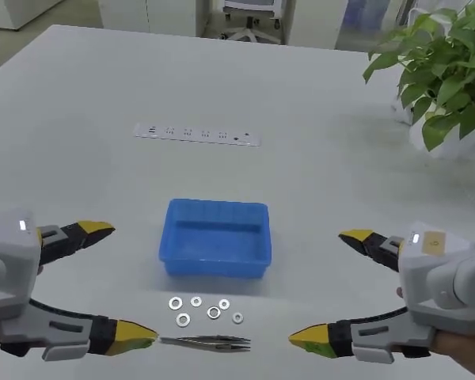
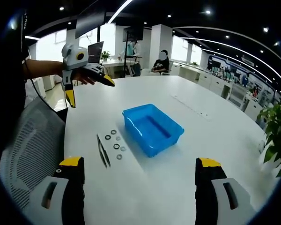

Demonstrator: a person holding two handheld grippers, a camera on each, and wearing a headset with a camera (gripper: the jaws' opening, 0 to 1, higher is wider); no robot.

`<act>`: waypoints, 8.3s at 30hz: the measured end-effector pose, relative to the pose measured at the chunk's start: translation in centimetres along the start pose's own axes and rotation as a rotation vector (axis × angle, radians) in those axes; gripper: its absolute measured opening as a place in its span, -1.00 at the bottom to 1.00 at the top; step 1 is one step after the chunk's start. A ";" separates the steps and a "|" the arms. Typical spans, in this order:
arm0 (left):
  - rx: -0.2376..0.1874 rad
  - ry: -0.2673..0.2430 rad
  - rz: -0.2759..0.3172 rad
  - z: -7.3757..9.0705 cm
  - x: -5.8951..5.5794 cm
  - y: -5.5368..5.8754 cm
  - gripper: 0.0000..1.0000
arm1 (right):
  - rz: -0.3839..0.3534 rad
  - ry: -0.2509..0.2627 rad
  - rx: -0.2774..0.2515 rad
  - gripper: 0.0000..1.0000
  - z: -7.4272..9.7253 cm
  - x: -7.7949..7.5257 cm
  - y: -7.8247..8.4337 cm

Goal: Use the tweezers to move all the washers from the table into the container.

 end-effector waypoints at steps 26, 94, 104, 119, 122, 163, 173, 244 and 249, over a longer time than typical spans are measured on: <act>-0.002 0.004 -0.010 0.1 0.1 -0.2 0.99 | 0.010 0.005 0.004 0.99 0.3 -0.1 -0.1; 0.318 0.378 -0.211 -4.8 -1.9 7.3 -0.70 | 0.317 -0.476 0.231 -0.55 -9.8 7.0 3.2; 0.346 0.420 -0.237 -5.8 -2.1 7.9 -0.82 | 0.330 -0.502 0.267 -0.65 -10.9 7.5 4.3; 0.348 0.470 -0.274 -6.0 -2.7 8.3 -0.88 | 0.342 -0.507 0.272 -0.75 -11.2 7.9 4.7; 0.346 0.474 -0.276 -5.8 -2.8 8.2 -0.88 | 0.345 -0.507 0.272 -0.75 -11.1 7.9 4.6; 0.261 0.428 -0.354 -4.3 -3.7 0.0 -0.89 | 0.343 -0.475 0.212 -0.75 -11.4 8.1 2.8; 0.224 0.441 -0.367 -4.8 -4.1 -1.8 -0.89 | 0.296 -0.449 0.180 -0.75 -11.4 7.9 2.3; 0.188 0.488 -0.346 -6.2 -4.1 -0.7 -0.76 | 0.260 -0.418 0.121 -0.82 -10.2 7.1 2.2; 0.172 0.487 -0.342 -6.2 -4.1 -0.8 -0.78 | 0.263 -0.420 0.117 -0.82 -10.2 7.1 2.1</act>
Point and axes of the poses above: the centre of the closed fingertips' face, and the gripper's own axes: z roughly backward along the fingers, x roughly to its left, y roughly out of its underside, the point moved 7 cm from there along z, roughly backward along the fingers, and after that the axes turned 10 degrees about -x, right-handed, at the moved point
